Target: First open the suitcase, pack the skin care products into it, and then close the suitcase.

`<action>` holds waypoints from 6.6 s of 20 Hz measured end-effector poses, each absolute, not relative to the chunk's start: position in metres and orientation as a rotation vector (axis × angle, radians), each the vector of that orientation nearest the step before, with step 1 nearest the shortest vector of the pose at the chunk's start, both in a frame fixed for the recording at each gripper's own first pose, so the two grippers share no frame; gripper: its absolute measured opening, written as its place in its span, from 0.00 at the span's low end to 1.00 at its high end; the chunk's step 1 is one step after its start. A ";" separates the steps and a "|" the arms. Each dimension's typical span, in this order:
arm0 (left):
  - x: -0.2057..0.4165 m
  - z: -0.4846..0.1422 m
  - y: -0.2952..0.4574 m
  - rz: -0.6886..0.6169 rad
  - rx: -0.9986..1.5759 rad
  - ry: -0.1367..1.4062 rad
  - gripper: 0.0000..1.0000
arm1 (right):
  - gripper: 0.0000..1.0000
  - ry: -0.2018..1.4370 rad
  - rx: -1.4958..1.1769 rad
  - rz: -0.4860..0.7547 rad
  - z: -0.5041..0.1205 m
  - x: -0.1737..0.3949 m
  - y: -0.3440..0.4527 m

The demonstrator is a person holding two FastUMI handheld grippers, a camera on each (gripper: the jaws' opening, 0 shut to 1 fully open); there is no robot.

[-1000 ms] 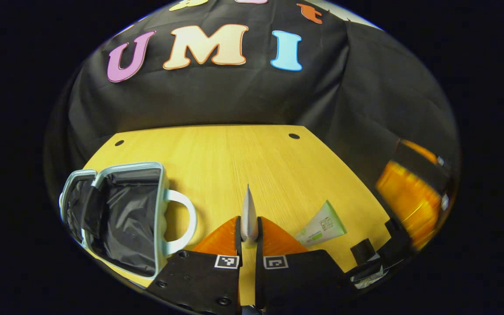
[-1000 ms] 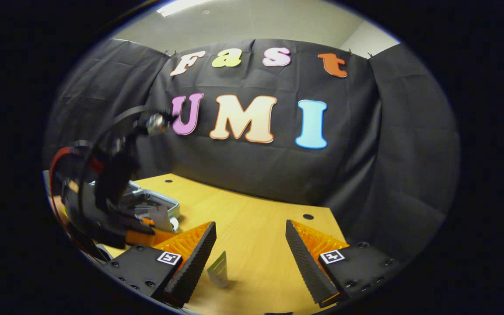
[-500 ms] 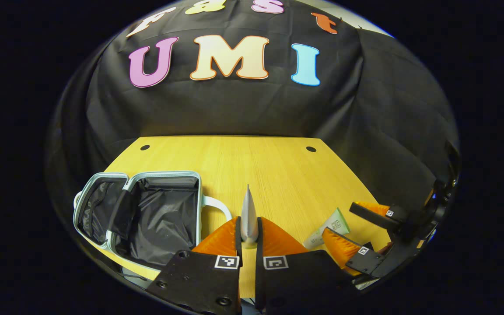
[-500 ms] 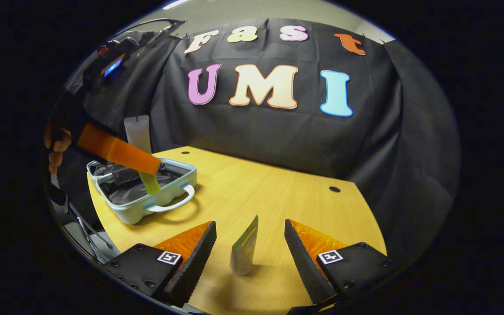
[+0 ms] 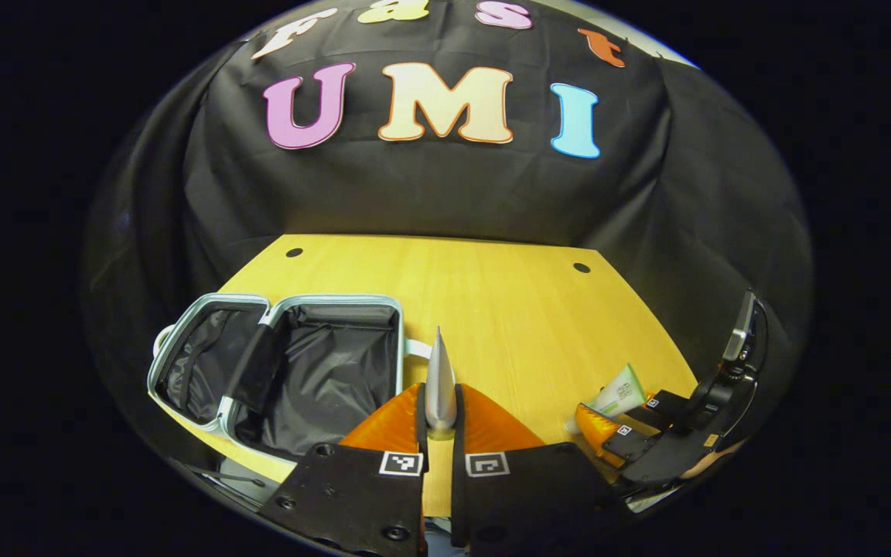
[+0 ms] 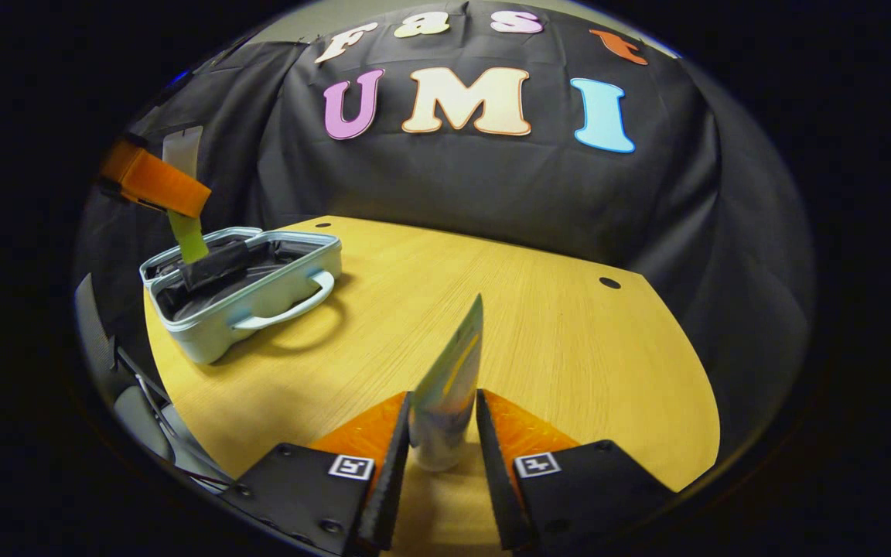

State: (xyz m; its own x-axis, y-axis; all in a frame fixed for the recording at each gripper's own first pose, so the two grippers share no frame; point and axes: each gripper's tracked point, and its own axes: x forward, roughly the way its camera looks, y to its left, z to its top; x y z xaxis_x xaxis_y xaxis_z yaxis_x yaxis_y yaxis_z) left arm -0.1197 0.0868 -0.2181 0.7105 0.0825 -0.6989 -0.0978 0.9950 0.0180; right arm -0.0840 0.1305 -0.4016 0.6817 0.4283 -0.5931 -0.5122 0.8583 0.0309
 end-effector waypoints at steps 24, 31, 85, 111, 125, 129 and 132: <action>-0.162 -0.323 0.249 0.198 -0.026 1.142 0.06 | 0.19 0.753 0.038 0.754 -0.286 -0.113 0.296; -0.157 -0.348 0.257 0.184 -0.103 1.141 0.11 | 0.18 0.782 0.038 0.817 -0.272 -0.127 0.337; -0.172 -0.333 0.672 0.555 -0.234 0.989 0.64 | 0.98 0.511 0.087 0.411 -0.246 -0.048 0.403; -0.107 -0.121 0.538 0.443 -0.016 0.714 0.00 | 0.98 0.371 0.133 0.451 -0.210 -0.026 0.295; -0.041 -0.072 0.380 0.170 -0.010 0.585 0.00 | 0.98 0.365 0.173 0.405 -0.210 -0.022 0.231; -0.027 -0.078 0.327 0.073 -0.054 0.569 0.00 | 0.98 0.382 0.179 0.399 -0.215 -0.018 0.215; -0.023 -0.083 0.293 0.020 -0.105 0.559 0.00 | 0.98 0.386 0.178 0.397 -0.210 -0.016 0.207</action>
